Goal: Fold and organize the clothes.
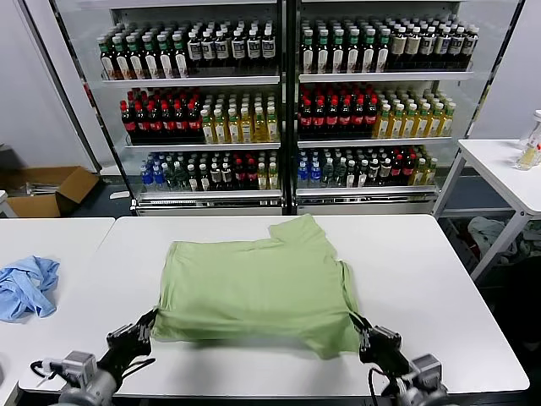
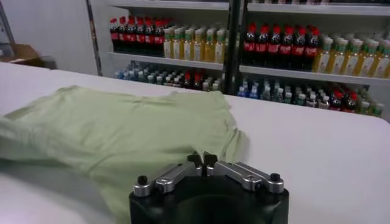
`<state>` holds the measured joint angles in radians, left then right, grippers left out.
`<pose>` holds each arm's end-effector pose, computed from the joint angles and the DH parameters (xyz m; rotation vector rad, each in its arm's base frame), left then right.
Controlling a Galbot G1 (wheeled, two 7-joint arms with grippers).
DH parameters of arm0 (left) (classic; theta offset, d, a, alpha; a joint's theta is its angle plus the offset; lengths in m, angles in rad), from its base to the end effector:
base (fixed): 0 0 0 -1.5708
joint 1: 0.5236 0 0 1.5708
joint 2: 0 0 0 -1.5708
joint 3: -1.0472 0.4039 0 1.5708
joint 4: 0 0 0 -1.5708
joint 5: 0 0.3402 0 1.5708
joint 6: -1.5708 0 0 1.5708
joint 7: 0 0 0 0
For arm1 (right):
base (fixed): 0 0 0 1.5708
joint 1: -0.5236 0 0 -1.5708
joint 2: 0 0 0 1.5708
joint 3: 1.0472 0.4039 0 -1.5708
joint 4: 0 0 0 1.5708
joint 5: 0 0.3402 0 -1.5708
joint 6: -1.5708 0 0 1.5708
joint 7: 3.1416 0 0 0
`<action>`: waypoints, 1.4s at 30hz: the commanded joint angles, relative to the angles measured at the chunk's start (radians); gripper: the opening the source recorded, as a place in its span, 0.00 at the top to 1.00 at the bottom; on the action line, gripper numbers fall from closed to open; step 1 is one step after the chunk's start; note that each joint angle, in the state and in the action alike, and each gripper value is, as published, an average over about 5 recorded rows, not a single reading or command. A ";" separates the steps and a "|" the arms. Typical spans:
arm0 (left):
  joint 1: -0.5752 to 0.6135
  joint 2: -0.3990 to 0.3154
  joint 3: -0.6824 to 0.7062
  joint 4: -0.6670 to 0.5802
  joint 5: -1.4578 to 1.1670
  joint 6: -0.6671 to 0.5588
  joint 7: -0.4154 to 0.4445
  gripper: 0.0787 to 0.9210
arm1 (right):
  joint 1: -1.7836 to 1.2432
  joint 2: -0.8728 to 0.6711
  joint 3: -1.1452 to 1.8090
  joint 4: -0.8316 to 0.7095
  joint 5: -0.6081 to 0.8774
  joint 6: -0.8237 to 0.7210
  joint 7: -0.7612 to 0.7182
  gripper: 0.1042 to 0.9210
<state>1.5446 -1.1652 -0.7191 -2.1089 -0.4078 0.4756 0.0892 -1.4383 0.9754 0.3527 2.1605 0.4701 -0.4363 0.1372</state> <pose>0.1619 0.1427 -0.3024 -0.1736 -2.7293 -0.0438 0.1795 -0.0806 -0.2955 0.4231 -2.7235 0.1489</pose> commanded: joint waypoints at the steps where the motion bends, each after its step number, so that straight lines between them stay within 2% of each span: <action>1: -0.188 0.006 0.040 0.174 -0.034 -0.004 0.004 0.99 | 0.154 0.008 -0.051 -0.095 0.019 -0.026 0.006 0.98; 9: -0.247 0.008 0.055 0.277 -0.031 -0.013 0.021 0.99 | 0.196 0.035 -0.092 -0.154 -0.005 -0.021 -0.005 0.98; 12: -0.267 0.003 0.075 0.310 -0.007 -0.015 0.026 0.99 | 0.205 0.043 -0.102 -0.180 -0.019 -0.020 -0.006 0.95; 14: -0.277 -0.003 0.088 0.332 0.023 -0.018 0.025 0.96 | 0.210 0.051 -0.109 -0.202 -0.035 -0.020 -0.006 0.89; 21: -0.266 -0.015 0.101 0.346 0.081 -0.030 0.022 0.74 | 0.191 0.073 -0.099 -0.215 -0.067 -0.015 -0.007 0.64; 33: -0.097 0.021 0.040 0.110 -0.014 0.036 0.009 0.34 | -0.035 0.024 0.002 -0.011 -0.023 -0.022 0.021 0.21; 38: -0.038 0.000 0.051 0.098 0.065 0.091 0.003 0.18 | -0.081 0.055 -0.021 -0.023 -0.034 -0.012 0.036 0.13; 42: -0.026 -0.004 0.046 0.125 0.093 0.101 -0.011 0.13 | -0.069 0.070 -0.037 -0.068 -0.032 -0.003 0.057 0.17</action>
<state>1.4624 -1.1656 -0.6694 -1.9517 -0.3495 0.5376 0.0853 -1.4534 1.0407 0.3092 2.0816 0.4440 -0.4350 0.1847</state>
